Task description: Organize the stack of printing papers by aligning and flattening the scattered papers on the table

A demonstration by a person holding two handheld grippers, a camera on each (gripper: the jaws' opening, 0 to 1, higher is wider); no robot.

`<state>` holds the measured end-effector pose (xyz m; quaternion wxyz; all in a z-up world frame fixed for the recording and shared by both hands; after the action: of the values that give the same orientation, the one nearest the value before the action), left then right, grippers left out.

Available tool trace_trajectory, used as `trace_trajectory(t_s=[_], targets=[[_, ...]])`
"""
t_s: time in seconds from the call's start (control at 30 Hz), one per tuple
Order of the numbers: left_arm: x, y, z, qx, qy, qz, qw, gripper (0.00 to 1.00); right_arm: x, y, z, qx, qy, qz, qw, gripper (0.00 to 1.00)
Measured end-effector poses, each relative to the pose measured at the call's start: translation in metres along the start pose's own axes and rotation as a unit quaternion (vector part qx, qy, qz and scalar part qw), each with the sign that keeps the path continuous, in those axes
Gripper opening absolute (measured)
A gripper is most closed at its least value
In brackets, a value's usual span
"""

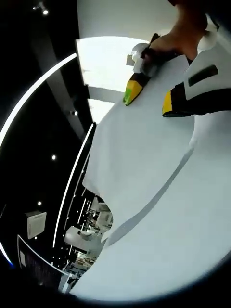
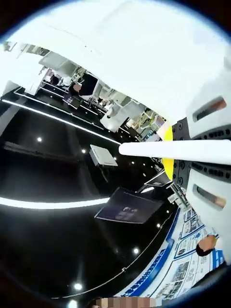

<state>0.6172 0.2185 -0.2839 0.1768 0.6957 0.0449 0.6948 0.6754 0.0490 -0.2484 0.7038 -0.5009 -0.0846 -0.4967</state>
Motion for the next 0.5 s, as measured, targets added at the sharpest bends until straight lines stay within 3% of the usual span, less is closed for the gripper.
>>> trace_trajectory(t_s=[0.3, 0.5], targets=[[0.001, -0.002, -0.001, 0.002, 0.004, -0.006, 1.0, 0.45, -0.009, -0.008, -0.005, -0.014, 0.0, -0.005, 0.9999, 0.0], [0.002, -0.004, 0.0, 0.003, 0.004, -0.01, 0.9999, 0.45, -0.017, -0.017, -0.009, -0.026, -0.011, -0.042, 0.9987, 0.0]])
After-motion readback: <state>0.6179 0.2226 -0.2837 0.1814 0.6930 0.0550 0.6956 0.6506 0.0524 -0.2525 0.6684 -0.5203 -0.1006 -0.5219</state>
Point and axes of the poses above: the point that each gripper's makers call its tool centre point, and the gripper's own axes: z roughly forward along the fingers, y roughly to its right, x roughly out of its top, the point moved 8 cm from there along -z, roughly backward along the fingers, and after that the axes turned 12 degrees about x, right-handed, at the moved point
